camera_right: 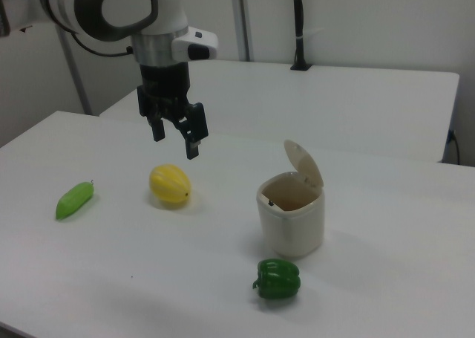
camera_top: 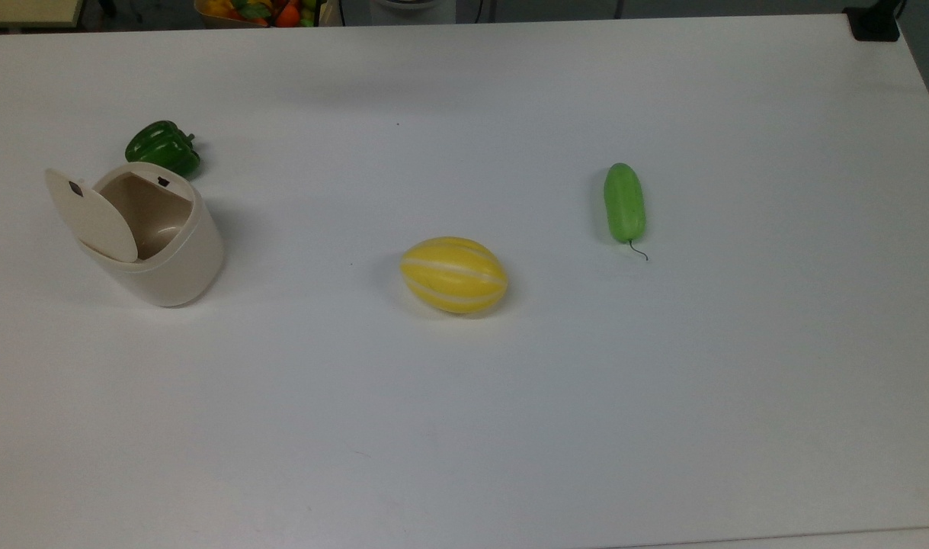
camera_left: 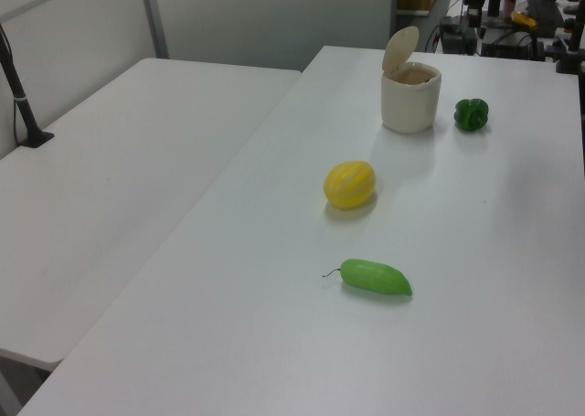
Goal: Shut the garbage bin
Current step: 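Move the gripper toward the open lid of the cream bin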
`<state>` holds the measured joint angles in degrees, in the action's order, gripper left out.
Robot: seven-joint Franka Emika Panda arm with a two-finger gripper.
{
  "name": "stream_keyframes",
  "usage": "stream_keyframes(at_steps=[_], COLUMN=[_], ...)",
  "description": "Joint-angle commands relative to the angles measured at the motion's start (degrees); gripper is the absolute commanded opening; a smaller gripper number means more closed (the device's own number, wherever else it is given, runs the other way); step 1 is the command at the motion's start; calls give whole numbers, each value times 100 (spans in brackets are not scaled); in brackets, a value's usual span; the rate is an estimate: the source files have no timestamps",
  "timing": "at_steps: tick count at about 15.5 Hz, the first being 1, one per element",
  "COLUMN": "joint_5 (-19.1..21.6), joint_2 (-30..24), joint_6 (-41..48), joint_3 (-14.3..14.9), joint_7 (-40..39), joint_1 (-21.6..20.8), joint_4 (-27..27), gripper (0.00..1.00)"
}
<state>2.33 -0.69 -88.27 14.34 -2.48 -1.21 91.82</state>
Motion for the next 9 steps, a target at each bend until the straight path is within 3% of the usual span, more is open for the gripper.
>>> stream_keyframes(at_steps=[1,9], joint_5=[-127,-48], joint_2=[-46,-98], joint_6=[73,-23], joint_3=[-10,43], joint_7=[11,90], joint_1=[-20,-20], joint_4=[-6,-6], gripper=[100,100])
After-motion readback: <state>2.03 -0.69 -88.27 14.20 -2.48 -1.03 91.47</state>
